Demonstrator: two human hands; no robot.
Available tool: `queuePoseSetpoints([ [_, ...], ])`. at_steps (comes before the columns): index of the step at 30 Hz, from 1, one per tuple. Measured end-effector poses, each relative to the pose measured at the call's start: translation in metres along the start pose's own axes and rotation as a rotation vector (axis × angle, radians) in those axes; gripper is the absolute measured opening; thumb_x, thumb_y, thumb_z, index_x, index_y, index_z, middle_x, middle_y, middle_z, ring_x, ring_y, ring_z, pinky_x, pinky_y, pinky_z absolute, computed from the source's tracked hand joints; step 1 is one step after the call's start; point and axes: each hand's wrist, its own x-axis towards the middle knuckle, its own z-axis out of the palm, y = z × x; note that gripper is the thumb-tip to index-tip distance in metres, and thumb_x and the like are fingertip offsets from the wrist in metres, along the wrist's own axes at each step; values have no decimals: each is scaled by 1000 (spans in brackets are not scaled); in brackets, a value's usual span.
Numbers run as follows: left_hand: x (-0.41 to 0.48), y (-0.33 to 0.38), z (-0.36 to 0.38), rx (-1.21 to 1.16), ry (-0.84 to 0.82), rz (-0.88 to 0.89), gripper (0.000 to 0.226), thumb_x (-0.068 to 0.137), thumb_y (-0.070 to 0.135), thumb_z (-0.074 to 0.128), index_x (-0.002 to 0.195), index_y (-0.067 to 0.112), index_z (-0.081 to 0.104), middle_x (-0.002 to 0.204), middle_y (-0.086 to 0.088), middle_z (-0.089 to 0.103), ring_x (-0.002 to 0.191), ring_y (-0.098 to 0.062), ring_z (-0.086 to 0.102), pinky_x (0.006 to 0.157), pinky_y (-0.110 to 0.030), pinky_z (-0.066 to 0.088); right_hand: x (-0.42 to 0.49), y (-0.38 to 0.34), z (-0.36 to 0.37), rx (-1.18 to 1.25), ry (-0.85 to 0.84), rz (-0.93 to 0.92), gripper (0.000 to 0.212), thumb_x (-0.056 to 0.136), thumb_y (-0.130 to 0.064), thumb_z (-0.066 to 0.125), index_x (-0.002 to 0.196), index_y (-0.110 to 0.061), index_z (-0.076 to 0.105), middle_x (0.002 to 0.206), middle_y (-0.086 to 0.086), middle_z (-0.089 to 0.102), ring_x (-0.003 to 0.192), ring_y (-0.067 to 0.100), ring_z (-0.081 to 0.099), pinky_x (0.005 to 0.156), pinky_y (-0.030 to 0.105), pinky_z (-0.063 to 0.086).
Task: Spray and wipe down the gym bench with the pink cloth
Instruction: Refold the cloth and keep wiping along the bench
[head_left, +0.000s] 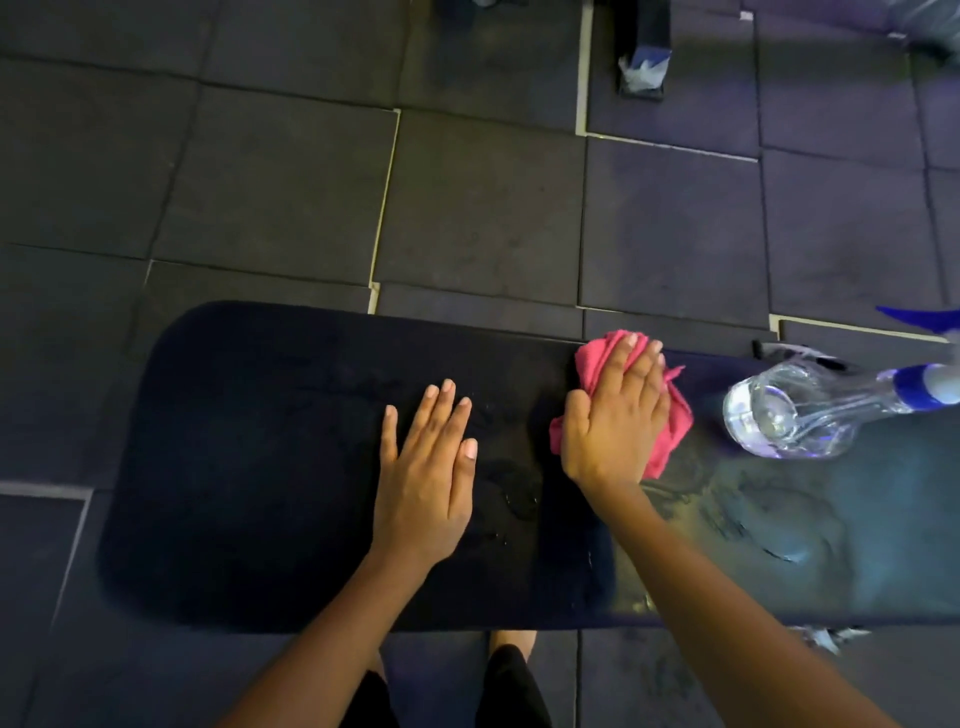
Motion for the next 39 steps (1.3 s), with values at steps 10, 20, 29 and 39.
queuePoseSetpoints([
  [10,-39,-105,-69,239,-60,39,49,98,36,28,141,18,44,153,0,33,144,-17,25,117,-54,15,-37,-143,49,87,-50,-252,83,81,-41,15,154,-4,2,161,23,1,150,34,-3,121,45,-2],
  [20,-62,-190,-107,82,142,-152,50,101,36,24,143,13,38,155,-4,28,147,-17,17,120,-42,12,-47,-240,78,73,-118,-404,83,82,-43,16,154,-6,0,162,19,-2,150,31,-5,119,41,-7],
  [29,-64,-191,-126,-723,399,-420,47,98,39,32,141,21,42,149,5,42,139,-1,31,114,-19,26,-57,-284,86,-22,-294,-838,78,87,-43,25,155,-12,2,164,12,0,151,26,-3,123,42,-1],
  [39,-81,-200,-141,-1236,499,-545,48,92,41,30,130,20,49,135,-2,55,126,-5,50,105,-24,39,-82,-269,71,-27,-510,-1279,71,84,-27,40,152,-14,25,161,8,20,150,23,14,120,46,14],
])
